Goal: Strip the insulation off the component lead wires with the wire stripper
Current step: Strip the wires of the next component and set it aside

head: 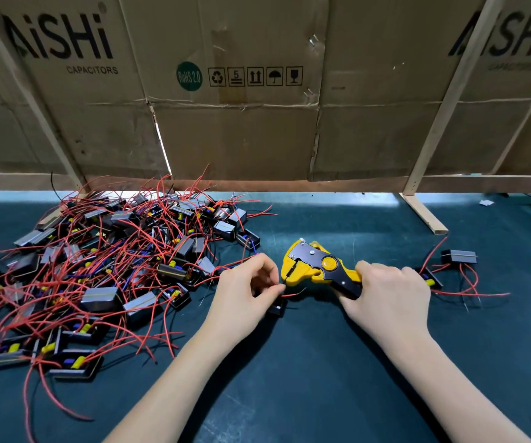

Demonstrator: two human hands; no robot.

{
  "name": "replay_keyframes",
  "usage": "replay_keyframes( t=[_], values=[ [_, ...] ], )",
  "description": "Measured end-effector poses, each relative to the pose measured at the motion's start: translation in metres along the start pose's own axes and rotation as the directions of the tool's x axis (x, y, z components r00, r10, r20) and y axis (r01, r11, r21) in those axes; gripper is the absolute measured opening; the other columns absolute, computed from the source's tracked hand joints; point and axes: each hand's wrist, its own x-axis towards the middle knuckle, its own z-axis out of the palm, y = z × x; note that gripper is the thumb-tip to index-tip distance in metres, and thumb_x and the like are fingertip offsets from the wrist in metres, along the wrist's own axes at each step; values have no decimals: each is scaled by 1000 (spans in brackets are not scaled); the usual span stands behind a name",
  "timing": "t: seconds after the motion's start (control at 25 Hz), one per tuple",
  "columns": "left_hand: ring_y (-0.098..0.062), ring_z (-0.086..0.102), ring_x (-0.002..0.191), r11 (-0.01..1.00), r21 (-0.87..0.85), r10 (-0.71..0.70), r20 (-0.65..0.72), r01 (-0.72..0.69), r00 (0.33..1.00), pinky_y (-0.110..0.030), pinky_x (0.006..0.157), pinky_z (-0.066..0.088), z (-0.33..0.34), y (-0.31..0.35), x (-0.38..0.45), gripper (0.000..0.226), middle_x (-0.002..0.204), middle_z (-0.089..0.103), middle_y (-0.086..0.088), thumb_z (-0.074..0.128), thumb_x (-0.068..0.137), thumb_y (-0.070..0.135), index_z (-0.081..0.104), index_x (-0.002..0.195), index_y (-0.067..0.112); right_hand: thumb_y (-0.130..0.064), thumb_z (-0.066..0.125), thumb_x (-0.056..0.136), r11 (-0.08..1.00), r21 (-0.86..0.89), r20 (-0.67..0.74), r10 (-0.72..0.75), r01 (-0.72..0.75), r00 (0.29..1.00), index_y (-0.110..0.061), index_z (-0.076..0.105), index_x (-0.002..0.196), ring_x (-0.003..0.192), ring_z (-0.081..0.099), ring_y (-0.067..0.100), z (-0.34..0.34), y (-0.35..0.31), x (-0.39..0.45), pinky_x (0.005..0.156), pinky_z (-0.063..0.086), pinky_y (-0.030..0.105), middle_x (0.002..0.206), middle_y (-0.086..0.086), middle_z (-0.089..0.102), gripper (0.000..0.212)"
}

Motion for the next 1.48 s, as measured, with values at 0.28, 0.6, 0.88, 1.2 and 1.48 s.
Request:
replay_keyframes(
  t=[0.28,0.6,0.88,1.2,1.48],
  values=[
    [-2,51,55,997,66,21,212,-36,977,-10,57,36,-17,4,2,16,63,61,21,70,82,5,73,84,20,-66,55,73,991,-55,-22,124,-125,992,-9,56,83,70,53,32,4,12,-3,71,33,41,73,7,53,58],
    [0,53,57,992,117,40,37,-44,999,-8,58,36,-2,7,-1,13,57,55,19,74,80,7,70,74,18,-59,77,66,995,-73,32,72,-70,997,-10,55,77,67,52,32,5,18,-7,69,31,40,71,7,53,55],
    [-5,56,65,995,72,60,86,-66,994,-9,62,36,-6,2,0,12,71,63,13,71,86,9,67,80,19,-57,77,65,997,-68,22,44,-43,999,-11,53,75,66,51,31,4,17,-6,68,32,40,69,6,52,53],
    [-9,56,67,990,132,53,3,-53,999,-10,64,38,5,2,-1,12,74,64,9,71,82,6,67,79,17,-60,70,67,999,-35,4,-8,8,1000,-12,52,71,61,52,30,1,8,-4,66,33,38,64,3,52,51],
    [-7,54,65,991,129,36,0,-36,999,-9,64,37,5,4,-1,12,72,61,11,70,82,5,66,77,16,-55,83,60,999,-33,58,4,-2,998,-15,44,58,47,51,29,-3,8,-3,61,28,35,51,3,47,56]
  ],
)
